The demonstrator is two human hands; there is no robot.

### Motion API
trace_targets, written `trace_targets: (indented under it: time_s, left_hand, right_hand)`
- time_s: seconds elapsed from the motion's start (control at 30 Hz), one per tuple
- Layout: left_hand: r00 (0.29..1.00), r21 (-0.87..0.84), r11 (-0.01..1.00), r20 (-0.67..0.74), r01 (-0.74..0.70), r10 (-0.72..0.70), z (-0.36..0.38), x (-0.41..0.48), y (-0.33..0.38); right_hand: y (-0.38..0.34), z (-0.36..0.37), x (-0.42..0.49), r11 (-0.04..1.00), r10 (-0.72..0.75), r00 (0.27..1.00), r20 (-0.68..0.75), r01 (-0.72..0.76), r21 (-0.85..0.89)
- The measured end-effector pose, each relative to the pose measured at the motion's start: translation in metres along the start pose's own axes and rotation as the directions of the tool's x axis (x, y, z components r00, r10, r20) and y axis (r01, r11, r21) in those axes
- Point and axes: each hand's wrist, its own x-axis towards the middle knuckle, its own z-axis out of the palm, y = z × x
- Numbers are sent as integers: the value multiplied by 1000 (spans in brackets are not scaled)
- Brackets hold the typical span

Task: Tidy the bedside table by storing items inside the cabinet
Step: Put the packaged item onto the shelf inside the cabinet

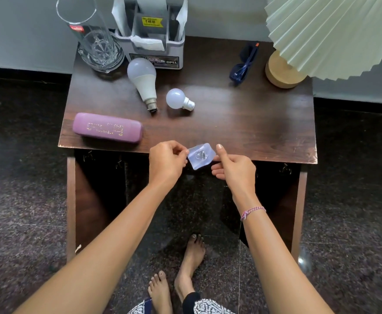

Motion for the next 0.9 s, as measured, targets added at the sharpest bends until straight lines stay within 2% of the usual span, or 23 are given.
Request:
trace_targets:
  time_s: [0.17,0.3,0.57,0.7,0.9]
  left_hand:
    - [987,34,987,5,-160,160,-10,-25,-12]
    - [984,0,984,17,-180,180,-19,-50,-21]
    - [996,-194,978,62,73,-62,-19,-96,-49]
    - [983,-303,936,56,182,-173,-6,-96,-72]
    - [986,-348,924,24,160,-162,15,-73,-83]
  right_hand:
    - [14,-4,-22,999,-19,1000,0,19,-29]
    - [24,-7,-48,1000,-27,1000,-14,27,-10]
    - [47,-1,-87,997,-33,999,-27,34,67]
    - [74,11,-79,996,-3,1000,20,1,90]
    - [97,20,-45,989,-43,997,58,35,140]
